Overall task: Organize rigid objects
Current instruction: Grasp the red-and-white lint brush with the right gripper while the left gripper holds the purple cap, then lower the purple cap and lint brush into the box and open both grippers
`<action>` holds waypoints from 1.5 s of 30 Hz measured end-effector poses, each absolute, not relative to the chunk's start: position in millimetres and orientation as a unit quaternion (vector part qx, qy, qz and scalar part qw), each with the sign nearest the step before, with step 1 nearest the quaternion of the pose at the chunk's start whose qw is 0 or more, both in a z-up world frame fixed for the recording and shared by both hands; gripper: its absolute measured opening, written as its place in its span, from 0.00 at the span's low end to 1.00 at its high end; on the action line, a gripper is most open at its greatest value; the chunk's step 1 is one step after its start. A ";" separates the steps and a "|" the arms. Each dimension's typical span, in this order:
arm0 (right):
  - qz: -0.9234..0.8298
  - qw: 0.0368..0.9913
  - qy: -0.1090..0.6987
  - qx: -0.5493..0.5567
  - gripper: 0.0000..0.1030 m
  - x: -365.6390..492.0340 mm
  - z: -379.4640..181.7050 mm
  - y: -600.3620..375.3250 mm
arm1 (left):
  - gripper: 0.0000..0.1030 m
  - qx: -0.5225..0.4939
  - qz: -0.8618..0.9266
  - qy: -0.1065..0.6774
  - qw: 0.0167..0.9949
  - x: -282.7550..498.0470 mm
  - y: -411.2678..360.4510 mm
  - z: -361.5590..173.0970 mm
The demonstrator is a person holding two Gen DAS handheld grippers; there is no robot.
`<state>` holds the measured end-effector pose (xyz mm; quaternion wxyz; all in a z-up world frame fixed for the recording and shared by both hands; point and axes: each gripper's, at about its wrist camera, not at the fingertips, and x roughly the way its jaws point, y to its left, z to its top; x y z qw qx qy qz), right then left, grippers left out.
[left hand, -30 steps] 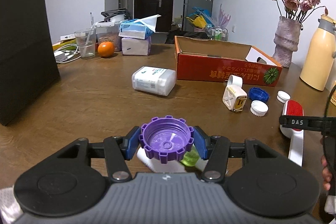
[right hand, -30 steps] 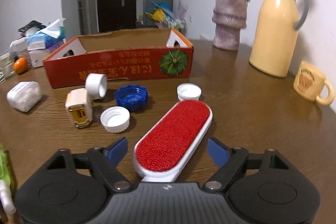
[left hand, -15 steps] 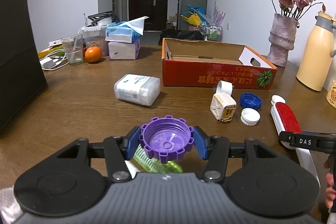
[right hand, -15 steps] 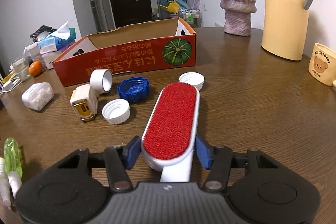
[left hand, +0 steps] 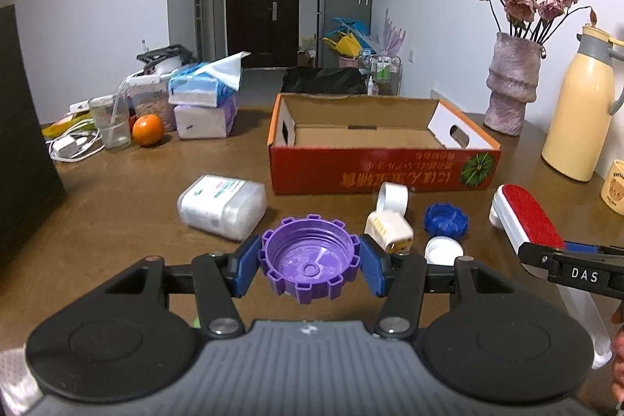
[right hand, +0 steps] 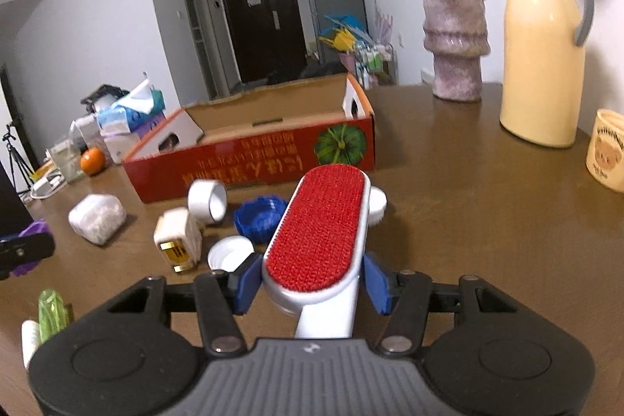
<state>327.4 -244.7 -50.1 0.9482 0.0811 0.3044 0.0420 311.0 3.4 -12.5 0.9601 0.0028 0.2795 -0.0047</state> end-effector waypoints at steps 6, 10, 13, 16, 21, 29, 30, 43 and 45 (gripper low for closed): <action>0.055 0.955 0.282 0.076 0.54 343.3 -31.7 -242.4 | 0.53 0.003 -0.009 0.267 0.964 333.8 -5.1 2.8; 0.063 0.957 0.272 0.076 0.54 356.8 -20.7 -239.3 | 0.53 0.002 -0.009 0.269 0.963 355.1 -9.5 10.9; 0.067 0.959 0.265 0.077 0.54 369.2 -13.9 -236.8 | 0.53 0.005 -0.008 0.266 0.964 370.6 -12.9 16.3; 0.069 0.960 0.260 0.079 0.54 383.0 -8.0 -233.6 | 0.53 0.007 -0.008 0.264 0.964 386.8 -15.8 20.5; 0.073 0.960 0.257 0.081 0.54 410.0 -2.7 -226.8 | 0.53 0.012 -0.006 0.264 0.964 417.6 -20.9 25.2; 0.072 0.960 0.254 0.091 0.54 454.2 1.3 -218.0 | 0.53 0.021 -0.002 0.277 0.961 473.6 -26.2 27.9; 0.071 0.960 0.254 0.092 0.54 461.2 1.4 -216.5 | 0.53 0.022 -0.001 0.279 0.960 480.7 -26.6 27.8; 0.056 0.951 0.284 0.113 0.54 544.2 -13.9 -217.1 | 0.53 0.030 0.008 0.311 0.950 566.8 -31.8 12.4; 0.055 0.950 0.288 0.108 0.54 553.3 -15.7 -215.8 | 0.53 0.031 0.011 0.318 0.947 577.8 -31.7 7.3</action>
